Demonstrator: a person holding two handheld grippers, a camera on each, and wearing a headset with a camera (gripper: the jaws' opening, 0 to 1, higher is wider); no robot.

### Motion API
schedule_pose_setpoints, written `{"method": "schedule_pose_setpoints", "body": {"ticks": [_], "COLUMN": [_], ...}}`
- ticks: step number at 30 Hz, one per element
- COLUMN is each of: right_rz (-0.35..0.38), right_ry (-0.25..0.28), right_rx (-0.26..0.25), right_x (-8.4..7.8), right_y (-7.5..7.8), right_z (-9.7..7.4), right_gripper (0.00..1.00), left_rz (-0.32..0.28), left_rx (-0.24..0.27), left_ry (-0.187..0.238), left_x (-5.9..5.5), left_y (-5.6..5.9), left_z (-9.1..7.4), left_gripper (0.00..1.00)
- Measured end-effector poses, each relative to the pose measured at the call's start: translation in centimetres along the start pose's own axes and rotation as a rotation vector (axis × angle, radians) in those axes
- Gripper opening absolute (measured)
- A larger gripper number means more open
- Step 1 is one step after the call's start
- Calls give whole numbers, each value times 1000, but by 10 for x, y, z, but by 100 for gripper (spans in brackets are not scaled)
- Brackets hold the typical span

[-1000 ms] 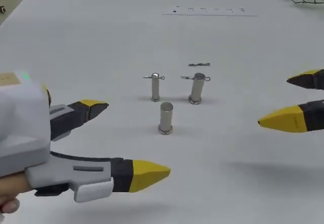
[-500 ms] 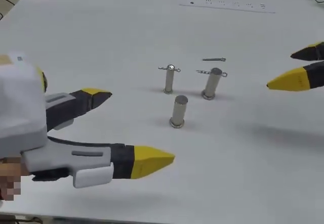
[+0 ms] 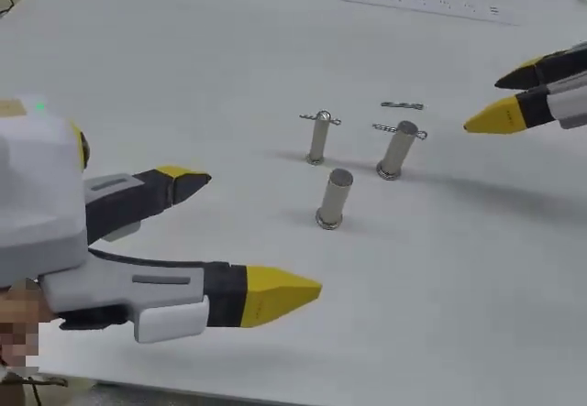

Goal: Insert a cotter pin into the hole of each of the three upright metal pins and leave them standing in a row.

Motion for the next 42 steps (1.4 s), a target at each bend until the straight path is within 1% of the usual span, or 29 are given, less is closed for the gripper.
{"method": "schedule_pose_setpoints", "body": {"ticks": [1,3,5,7,10,12,14,16,17,18,21,24,27,31,34,37,39,40,41,42], "right_rz": [10,-21,-38,-50,-60,-82,-92,-114,-127,-166,-210,-231,-260,-254,-267,-274,-277,-286,-299,-314], "right_ry": [-13,-27,-58,-70,-88,-96,-102,-106,-121,-141,-164,-180,-198,-217,-231,-242,-252,-256,-254,-272], "right_rx": [-5,-15,-21,-32,-30,-34,-37,-25,-20,-14,-15,3,1,3,7,18,39,53,56,59], "right_x": [1,5,7,11,16,19,21,22,22,23,25,26,26,25,26,28,29,29,30,30], "right_y": [1,5,11,17,22,21,23,18,18,17,15,11,10,9,6,2,-3,-7,-8,-12], "right_z": [3,12,20,27,34,36,41,43,46,48,55,61,66,71,72,73,73,73,74,73], "right_gripper": [63,62,61,59,55,53,53,53,53,53,53,51,46,44,41,35,31,28,26,24], "left_rz": [-1,-4,-5,-6,-7,-12,-19,-24,-26,-28,-29,-38,-28,-32,-34,-43,-43,-42,-42,-40], "left_rx": [-2,-4,-6,-8,-9,-10,-15,-18,-19,-17,-17,-21,-13,-14,-14,-7,-8,-7,-8,-11], "left_ry": [-1,-2,-8,-13,-15,-10,-4,0,5,9,15,7,-10,-2,0,3,4,4,3,0], "left_x": [-1,-1,-2,-3,-3,-2,-2,-1,0,0,-1,-4,-8,-9,-9,-9,-9,-9,-9,-9], "left_y": [0,1,1,1,1,2,2,2,3,3,3,4,2,4,4,3,3,3,3,3], "left_z": [0,1,1,2,2,3,3,4,4,4,5,6,6,5,4,4,4,5,5,5], "left_gripper": [96,96,95,95,92,92,91,90,89,89,89,89,89,89,89,91,90,90,90,90]}}
Point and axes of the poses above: the centre of the closed fingertips' face, and the gripper's own axes: z roughly forward along the fingers, y roughly to its right, x roughly out of its top, the point moved 9 cm from there along -z, roughly backward along the fingers, and after that the axes turned 8 degrees about -z, right-handed, at the moved point
